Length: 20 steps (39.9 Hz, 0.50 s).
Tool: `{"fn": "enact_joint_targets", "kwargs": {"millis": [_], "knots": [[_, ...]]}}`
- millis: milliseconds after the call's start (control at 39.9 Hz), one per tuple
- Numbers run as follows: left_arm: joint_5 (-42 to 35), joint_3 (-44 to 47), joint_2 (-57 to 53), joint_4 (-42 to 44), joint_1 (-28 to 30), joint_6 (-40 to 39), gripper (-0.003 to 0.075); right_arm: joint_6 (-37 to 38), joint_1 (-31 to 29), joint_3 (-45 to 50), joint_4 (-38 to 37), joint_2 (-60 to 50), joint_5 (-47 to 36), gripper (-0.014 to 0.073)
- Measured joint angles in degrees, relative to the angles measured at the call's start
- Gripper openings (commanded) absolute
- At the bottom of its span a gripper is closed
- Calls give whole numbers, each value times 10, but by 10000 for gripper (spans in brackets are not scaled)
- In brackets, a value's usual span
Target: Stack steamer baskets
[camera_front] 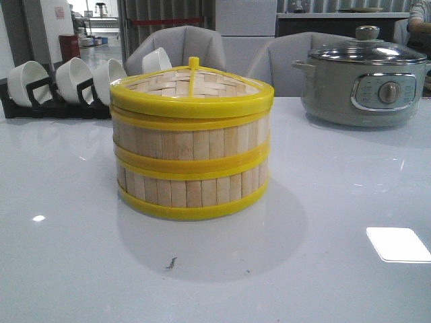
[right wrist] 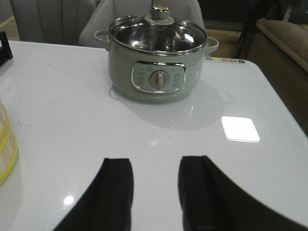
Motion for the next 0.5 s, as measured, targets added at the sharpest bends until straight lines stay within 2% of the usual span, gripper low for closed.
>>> {"fn": "enact_joint_targets", "kwargs": {"millis": [250,301,376,401,451,501], "knots": [[0,0,0,0,0,0,85,0,0,82,0,-73,-12,307],[0,0,0,0,0,0,85,0,0,94,0,-83,-12,243],[0,0,0,0,0,0,85,0,0,108,0,-94,-12,48],[0,0,0,0,0,0,85,0,0,112,0,-97,-12,15],[0,0,0,0,0,0,85,0,0,115,0,-100,-12,62],[0,0,0,0,0,0,85,0,0,117,0,-103,-12,66]]}}
